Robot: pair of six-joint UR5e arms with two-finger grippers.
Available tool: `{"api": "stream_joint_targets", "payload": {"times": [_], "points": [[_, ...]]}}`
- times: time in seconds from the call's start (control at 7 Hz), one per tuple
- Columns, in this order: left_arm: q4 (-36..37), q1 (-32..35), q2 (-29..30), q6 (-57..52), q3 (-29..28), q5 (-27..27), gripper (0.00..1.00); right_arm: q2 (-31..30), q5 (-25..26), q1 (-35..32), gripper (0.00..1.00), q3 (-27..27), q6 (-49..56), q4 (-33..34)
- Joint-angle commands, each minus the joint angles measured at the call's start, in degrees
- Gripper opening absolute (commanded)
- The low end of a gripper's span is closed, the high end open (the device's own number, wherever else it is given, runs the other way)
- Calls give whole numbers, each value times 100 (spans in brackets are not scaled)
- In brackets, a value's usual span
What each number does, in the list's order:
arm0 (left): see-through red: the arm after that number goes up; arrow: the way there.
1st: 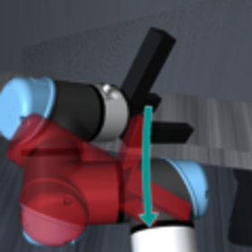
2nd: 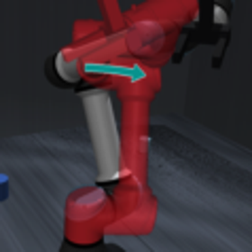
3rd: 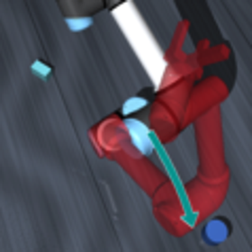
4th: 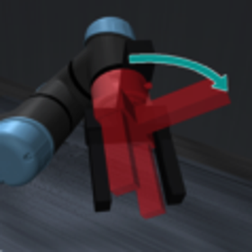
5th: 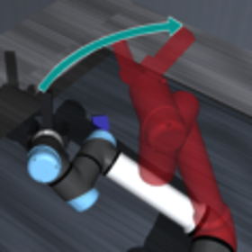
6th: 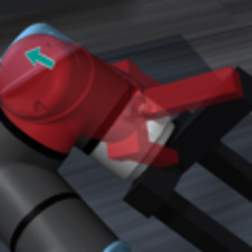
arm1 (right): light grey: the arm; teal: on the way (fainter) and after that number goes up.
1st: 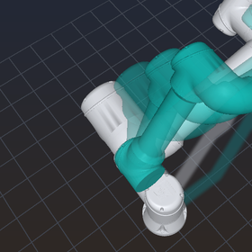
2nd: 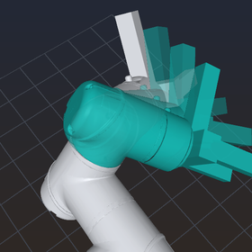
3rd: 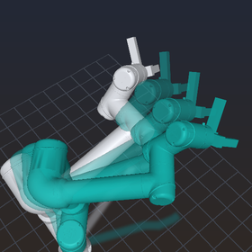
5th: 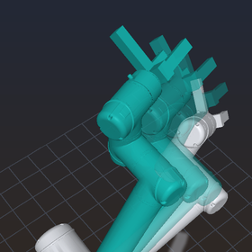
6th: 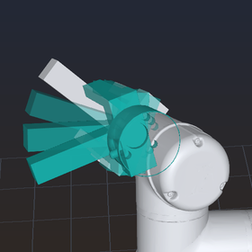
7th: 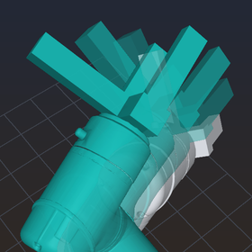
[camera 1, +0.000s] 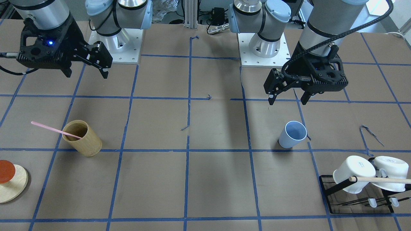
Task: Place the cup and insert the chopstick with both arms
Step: 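Lower the left gripper toward the light blue cup while the right gripper hovers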
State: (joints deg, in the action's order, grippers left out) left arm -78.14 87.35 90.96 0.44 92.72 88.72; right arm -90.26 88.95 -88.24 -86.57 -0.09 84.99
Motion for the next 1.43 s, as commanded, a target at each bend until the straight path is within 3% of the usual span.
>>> {"api": "stream_joint_targets", "payload": {"times": [0.0, 1.29], "points": [[0, 1, 10, 0, 0, 5, 96, 0, 9, 0, 100, 0, 0, -17], [9, -8, 19, -9, 9, -13, 100, 44, 53, 9, 100, -44, 62, -35]]}}
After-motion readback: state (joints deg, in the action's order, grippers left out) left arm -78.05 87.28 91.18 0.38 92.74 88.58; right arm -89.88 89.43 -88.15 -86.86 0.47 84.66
